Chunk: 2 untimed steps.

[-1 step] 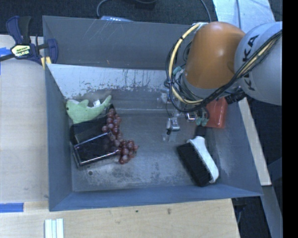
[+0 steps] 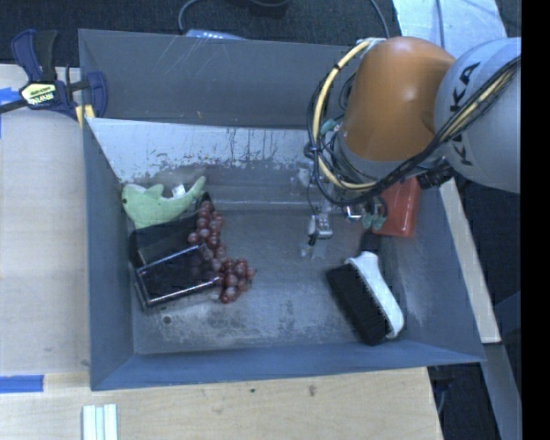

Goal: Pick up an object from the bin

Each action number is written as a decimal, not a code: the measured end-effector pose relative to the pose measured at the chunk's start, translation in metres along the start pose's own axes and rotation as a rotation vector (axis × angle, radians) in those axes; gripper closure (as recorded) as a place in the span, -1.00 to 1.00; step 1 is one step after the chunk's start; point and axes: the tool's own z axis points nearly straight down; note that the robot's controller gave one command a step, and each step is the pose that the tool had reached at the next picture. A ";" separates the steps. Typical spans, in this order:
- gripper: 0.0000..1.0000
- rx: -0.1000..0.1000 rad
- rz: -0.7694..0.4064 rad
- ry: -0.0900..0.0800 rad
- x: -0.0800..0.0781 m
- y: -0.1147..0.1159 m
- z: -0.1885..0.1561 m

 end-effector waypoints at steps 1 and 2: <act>-1.00 0.000 -0.095 -0.001 0.001 0.046 0.043; -1.00 -0.001 -0.240 -0.003 -0.017 0.107 0.037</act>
Offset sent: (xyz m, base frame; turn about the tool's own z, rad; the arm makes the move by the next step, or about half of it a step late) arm 0.0163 0.1054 -0.0366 -0.2368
